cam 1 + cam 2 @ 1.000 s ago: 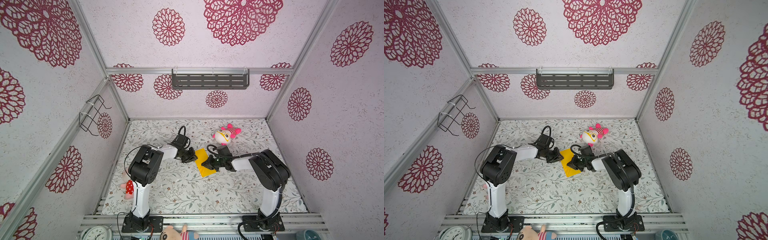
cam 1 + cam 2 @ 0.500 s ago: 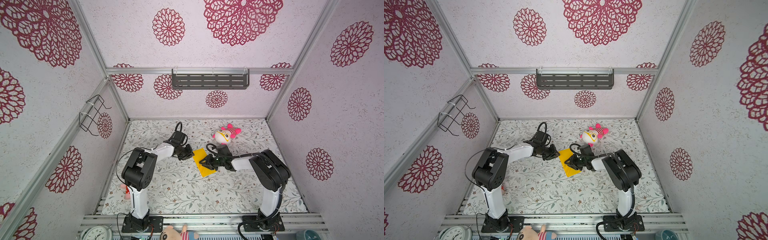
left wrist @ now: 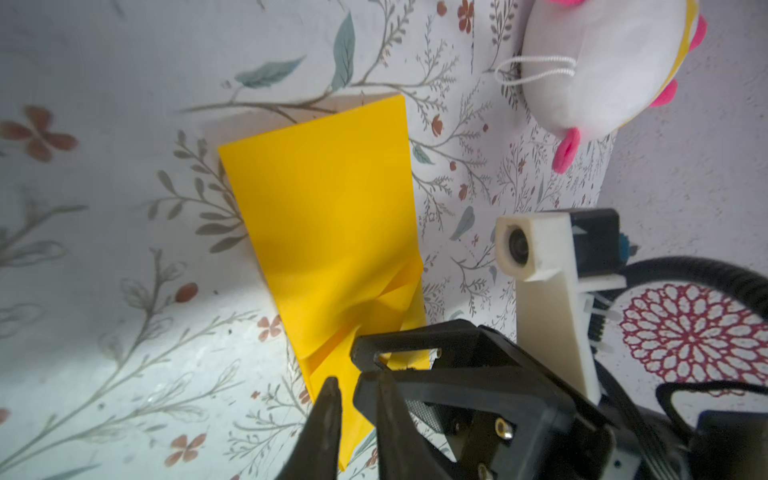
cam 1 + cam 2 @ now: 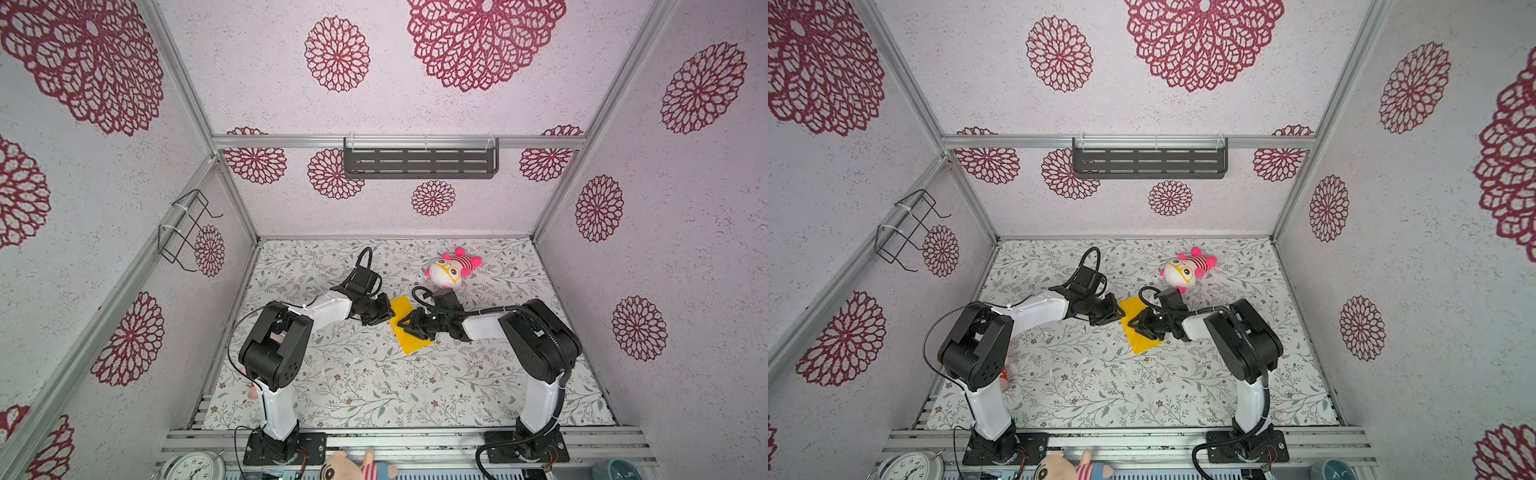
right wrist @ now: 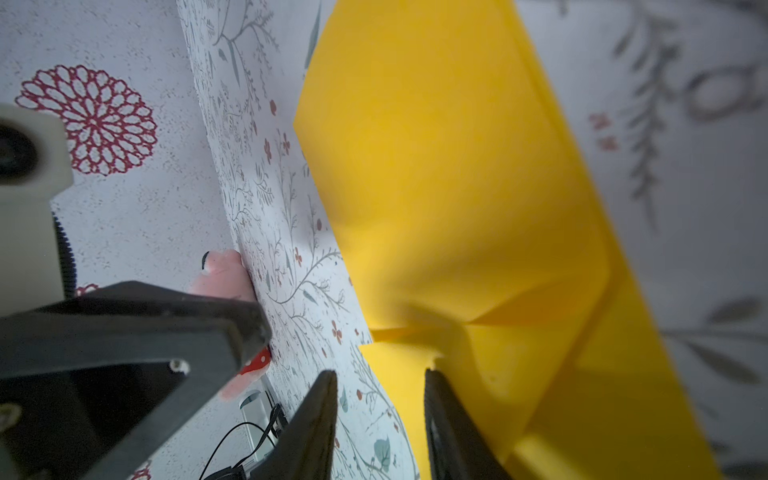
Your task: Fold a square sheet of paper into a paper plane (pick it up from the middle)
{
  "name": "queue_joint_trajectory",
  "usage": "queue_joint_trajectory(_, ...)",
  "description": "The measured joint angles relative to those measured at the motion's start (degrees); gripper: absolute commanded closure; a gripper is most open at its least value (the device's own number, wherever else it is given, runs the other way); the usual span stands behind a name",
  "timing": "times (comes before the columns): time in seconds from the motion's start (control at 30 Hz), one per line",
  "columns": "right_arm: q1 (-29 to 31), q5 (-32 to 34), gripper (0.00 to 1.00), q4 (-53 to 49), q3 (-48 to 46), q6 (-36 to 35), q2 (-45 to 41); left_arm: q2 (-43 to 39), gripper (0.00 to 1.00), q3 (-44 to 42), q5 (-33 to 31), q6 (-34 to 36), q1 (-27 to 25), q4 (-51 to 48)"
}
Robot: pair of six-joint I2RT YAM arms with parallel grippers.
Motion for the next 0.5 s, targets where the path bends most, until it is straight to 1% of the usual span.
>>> queue_joint_trajectory(0.1, 0.0, 0.55, 0.77, -0.81, 0.04, -0.57, 0.0, 0.17, 0.88, -0.28, 0.09, -0.07, -0.87, -0.02)
queue_joint_trajectory(0.2, 0.0, 1.36, 0.83, -1.88, 0.04, -0.83, 0.0, 0.94, 0.93, -0.26, 0.22, -0.22, -1.55, 0.37)
queue_joint_trajectory(0.37, 0.0, 1.86, 0.87, -2.64, 0.04, -1.01, 0.0, 3.45, 0.98, -0.26, 0.2, -0.13, -2.73, 0.42)
queue_joint_trajectory(0.5, 0.0, 2.01, 0.88, -2.84, 0.04, -1.01, 0.0, 5.92, 1.0, 0.59, 0.35, 0.0, -3.19, 0.39)
